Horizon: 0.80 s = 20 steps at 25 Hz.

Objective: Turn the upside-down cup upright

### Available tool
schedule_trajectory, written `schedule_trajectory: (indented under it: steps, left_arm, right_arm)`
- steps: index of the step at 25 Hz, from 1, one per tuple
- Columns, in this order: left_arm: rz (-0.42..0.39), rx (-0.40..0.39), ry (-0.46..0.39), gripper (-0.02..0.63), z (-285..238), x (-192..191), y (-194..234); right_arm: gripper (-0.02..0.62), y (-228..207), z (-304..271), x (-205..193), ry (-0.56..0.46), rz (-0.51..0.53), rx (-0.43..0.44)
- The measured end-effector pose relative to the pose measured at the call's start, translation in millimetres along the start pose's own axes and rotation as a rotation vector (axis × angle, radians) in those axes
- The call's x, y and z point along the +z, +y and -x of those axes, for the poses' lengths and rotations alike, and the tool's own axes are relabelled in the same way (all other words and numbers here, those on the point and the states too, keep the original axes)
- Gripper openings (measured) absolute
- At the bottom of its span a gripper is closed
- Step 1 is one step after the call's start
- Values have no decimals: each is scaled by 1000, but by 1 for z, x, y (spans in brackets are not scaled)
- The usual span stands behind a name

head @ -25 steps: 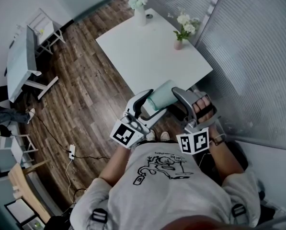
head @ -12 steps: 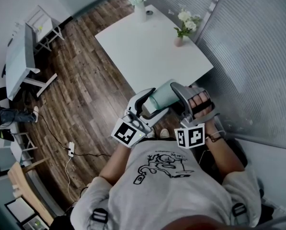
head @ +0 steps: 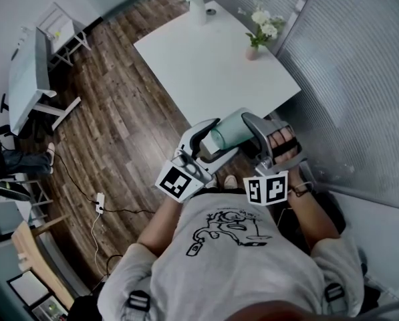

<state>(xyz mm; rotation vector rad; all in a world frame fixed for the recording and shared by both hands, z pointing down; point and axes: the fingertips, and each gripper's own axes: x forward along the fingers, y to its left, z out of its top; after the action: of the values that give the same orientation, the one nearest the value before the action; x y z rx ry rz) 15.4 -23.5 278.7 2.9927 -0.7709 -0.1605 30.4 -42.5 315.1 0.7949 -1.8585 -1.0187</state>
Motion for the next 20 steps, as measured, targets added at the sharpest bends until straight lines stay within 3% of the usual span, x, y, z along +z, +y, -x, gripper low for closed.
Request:
schedule_trajectory:
  steps: [5,20]
  left_arm:
    - [-7,-8,7,293,-3,-3,-2]
    - [13,-32,25,290,-12,-9,1]
  right_arm:
    - [364,5,-1,-4,-17,-105,12]
    - [362,23,-12,-10,-155,-574,115]
